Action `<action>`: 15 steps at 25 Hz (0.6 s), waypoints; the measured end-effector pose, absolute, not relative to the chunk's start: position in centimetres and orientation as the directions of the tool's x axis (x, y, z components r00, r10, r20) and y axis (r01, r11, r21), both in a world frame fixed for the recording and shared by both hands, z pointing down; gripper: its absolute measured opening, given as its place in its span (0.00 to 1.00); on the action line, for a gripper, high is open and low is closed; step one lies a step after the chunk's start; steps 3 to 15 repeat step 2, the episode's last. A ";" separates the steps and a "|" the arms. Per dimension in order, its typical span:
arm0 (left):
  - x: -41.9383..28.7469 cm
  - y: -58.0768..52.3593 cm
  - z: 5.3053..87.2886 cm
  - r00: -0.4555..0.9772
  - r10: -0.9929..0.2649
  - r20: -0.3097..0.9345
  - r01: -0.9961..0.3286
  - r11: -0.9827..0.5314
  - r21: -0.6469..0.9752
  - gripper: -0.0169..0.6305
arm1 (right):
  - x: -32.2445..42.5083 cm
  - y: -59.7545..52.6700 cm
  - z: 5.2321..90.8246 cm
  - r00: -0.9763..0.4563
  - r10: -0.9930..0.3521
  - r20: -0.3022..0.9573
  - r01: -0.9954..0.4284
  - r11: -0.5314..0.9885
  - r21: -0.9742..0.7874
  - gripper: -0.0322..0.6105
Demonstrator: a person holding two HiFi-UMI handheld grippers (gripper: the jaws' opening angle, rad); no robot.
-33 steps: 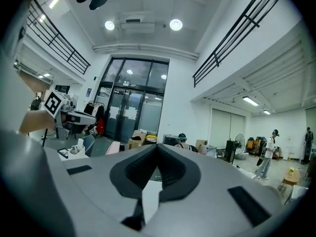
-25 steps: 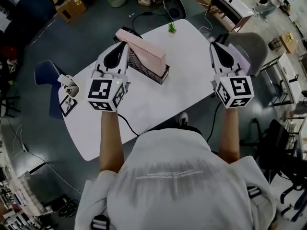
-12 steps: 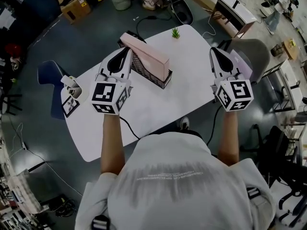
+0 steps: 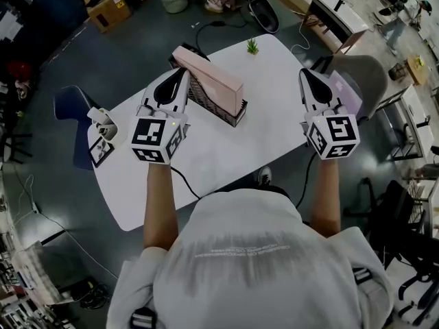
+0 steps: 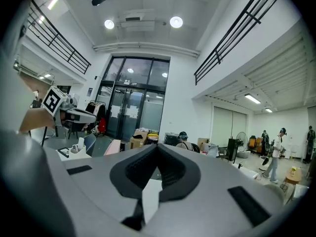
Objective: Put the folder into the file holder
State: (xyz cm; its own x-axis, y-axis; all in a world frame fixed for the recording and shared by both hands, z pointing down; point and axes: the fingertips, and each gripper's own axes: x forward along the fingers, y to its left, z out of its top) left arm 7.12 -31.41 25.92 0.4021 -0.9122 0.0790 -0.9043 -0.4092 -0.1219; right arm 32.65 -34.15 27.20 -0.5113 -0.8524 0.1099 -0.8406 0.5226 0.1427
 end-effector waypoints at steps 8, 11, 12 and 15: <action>7.0 -31.5 26.0 0.401 -0.912 0.081 -0.905 -0.409 -0.120 0.06 | 32.7 -34.3 27.1 -0.510 -0.853 0.107 -0.841 0.521 0.146 0.09; 7.0 -31.5 26.0 0.401 -0.912 0.081 -0.905 -0.409 -0.120 0.06 | 32.7 -34.3 27.1 -0.510 -0.853 0.107 -0.841 0.521 0.146 0.09; 7.0 -31.5 26.0 0.401 -0.912 0.081 -0.905 -0.409 -0.120 0.06 | 32.7 -34.3 27.1 -0.510 -0.853 0.107 -0.841 0.521 0.146 0.09; 7.0 -31.5 26.0 0.401 -0.912 0.081 -0.905 -0.409 -0.120 0.06 | 32.7 -34.3 27.1 -0.510 -0.853 0.107 -0.841 0.521 0.146 0.09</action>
